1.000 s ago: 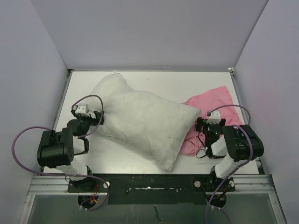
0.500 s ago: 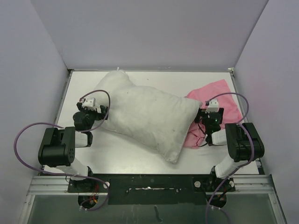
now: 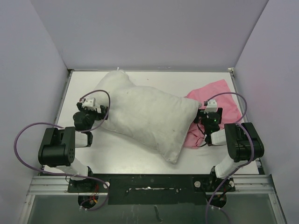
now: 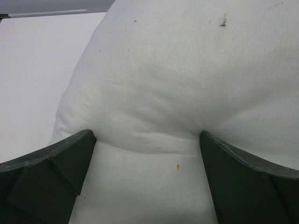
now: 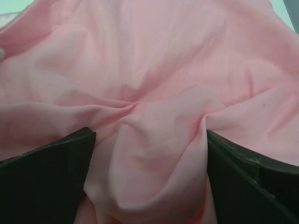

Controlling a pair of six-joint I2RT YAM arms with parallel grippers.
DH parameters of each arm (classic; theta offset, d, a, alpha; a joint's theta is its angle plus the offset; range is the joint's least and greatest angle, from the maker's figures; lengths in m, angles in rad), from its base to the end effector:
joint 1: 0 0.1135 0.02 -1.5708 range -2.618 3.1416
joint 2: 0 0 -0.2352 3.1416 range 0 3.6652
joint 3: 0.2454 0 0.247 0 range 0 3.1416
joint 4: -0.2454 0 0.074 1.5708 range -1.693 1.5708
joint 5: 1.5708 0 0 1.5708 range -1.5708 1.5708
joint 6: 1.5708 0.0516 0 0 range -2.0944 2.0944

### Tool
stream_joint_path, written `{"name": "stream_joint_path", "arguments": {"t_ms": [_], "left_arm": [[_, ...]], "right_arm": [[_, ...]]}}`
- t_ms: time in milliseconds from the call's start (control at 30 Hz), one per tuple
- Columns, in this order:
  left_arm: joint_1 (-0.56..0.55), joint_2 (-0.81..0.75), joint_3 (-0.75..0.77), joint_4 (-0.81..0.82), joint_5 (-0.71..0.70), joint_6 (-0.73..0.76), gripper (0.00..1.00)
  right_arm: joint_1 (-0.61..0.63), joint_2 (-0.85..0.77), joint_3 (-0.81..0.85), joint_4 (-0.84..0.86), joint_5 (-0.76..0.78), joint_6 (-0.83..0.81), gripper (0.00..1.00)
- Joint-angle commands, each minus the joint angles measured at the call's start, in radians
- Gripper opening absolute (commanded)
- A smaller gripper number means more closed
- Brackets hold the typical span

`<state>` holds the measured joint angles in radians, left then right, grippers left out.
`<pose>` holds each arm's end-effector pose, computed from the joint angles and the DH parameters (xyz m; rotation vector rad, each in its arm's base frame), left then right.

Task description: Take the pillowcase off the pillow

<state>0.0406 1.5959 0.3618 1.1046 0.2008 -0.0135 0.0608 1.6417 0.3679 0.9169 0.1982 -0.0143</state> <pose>0.2854 0.0013 0.1262 0.1040 1.6967 -0.1504 0.2810 0.0069 0.0930 0.0604 1.9227 -0.1598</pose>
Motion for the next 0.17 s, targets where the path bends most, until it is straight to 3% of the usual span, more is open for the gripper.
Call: {"name": "stream_joint_path", "arguments": {"t_ms": [0, 133], "left_arm": [[-0.004, 0.019, 0.000, -0.137, -0.028, 0.039, 0.98], [-0.004, 0.011, -0.011, -0.125, -0.031, 0.040, 0.98]], "right_arm": [[0.011, -0.016, 0.003, 0.035, 0.006, -0.014, 0.98], [0.008, -0.014, 0.012, 0.022, -0.009, -0.007, 0.98]]}}
